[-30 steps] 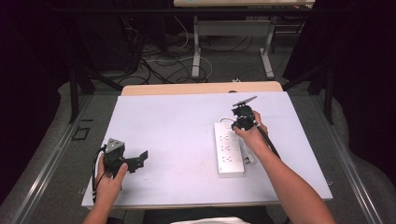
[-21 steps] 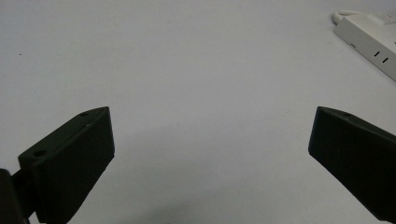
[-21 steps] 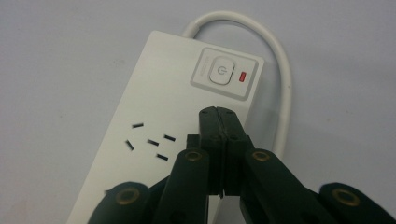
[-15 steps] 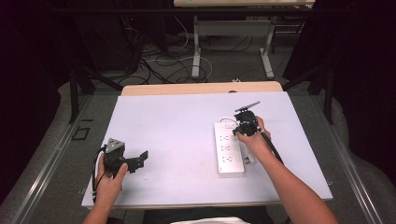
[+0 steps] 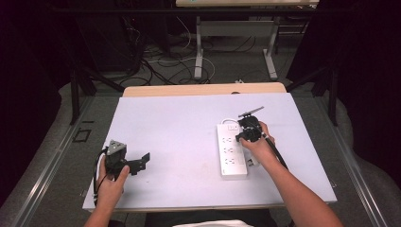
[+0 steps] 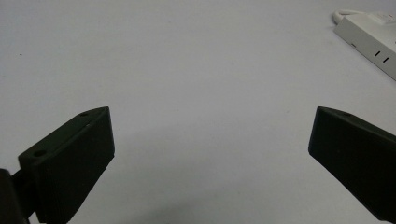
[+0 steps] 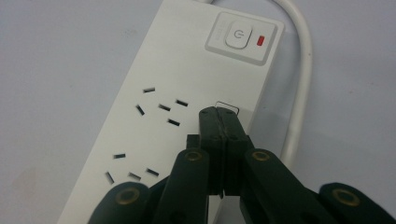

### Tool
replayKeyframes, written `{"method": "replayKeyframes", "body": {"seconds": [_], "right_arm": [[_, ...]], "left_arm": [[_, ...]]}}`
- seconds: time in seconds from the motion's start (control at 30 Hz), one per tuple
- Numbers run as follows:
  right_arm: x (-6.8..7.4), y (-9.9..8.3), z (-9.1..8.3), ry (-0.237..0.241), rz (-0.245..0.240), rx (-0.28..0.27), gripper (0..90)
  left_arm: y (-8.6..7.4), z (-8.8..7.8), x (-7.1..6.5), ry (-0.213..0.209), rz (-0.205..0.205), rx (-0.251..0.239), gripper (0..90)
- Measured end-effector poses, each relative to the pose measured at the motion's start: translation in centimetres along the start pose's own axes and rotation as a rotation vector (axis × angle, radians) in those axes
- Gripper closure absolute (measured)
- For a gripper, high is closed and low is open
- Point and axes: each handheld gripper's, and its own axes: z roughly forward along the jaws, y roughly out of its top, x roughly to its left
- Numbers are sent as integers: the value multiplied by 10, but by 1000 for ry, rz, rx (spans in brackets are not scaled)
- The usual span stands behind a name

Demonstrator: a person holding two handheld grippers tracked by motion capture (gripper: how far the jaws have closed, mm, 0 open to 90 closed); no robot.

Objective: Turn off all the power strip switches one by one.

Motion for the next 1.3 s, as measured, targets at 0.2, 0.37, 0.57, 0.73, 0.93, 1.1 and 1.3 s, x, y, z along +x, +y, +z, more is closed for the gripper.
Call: {"method": "replayKeyframes", "body": {"seconds": [0.2, 0.37, 0.57, 0.73, 0.93, 1.1, 1.3], "right_arm": [[1, -2, 0, 7, 6, -11, 900], [-2, -3, -1, 17, -4, -17, 900], [-1, -4, -1, 16, 1, -27, 900], [-1, -5, 0, 15, 8, -33, 900], [-2, -9, 1, 22, -5, -37, 900], [-3, -10, 1, 31, -12, -52, 900], [-4, -10, 1, 34, -12, -53, 900]], "left_arm": [[0, 0, 0, 0, 1, 0, 4], [0, 0, -1, 0, 0, 2, 4], [0, 0, 0, 2, 0, 1, 4], [0, 0, -1, 2, -2, -2, 4], [0, 0, -1, 2, -3, -2, 4], [0, 0, -1, 2, -2, -3, 4], [0, 0, -1, 2, -1, -2, 4]]}}
